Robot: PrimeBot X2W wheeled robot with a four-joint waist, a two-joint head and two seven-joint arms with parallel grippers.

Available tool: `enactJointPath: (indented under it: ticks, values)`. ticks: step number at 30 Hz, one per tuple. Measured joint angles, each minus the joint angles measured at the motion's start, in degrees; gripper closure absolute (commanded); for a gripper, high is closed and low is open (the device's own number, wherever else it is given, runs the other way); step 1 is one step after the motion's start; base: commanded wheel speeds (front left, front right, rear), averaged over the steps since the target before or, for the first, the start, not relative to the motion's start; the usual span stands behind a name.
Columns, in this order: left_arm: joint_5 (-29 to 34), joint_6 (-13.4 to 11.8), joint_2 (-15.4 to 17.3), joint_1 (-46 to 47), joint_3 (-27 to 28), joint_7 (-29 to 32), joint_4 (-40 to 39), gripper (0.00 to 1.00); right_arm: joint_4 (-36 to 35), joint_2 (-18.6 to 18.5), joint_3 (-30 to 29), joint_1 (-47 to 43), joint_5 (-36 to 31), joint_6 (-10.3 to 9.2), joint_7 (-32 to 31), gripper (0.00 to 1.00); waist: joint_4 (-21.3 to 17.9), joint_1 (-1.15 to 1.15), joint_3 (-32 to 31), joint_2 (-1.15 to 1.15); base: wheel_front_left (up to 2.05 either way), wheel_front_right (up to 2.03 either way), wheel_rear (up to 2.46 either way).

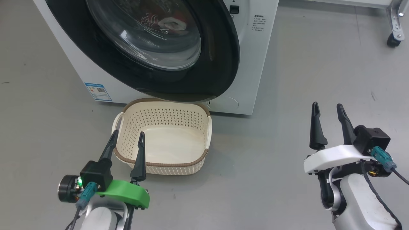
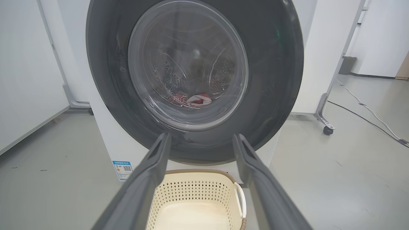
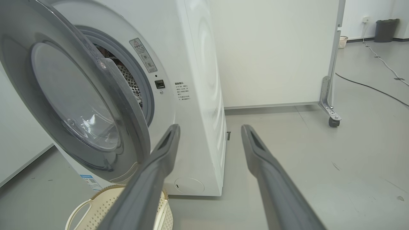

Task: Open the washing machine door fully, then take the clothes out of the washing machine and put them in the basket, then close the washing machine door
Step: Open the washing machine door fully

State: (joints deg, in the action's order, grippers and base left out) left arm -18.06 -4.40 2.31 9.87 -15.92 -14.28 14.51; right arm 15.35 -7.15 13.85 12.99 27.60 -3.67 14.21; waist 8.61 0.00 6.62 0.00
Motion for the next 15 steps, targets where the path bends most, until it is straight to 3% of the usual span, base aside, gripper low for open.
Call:
enactJointPath:
  ticks: [15]
  values:
    - [0.0, 0.2, 0.0, -0.1, 0.1, 0.0, -0.1, 0.0, -2.5, 0.2, -0.4, -1.9, -0.6, -0.01, 0.0, 0.0, 0.3, 0.0, 0.4, 0.0, 0.0, 0.0, 0.0]
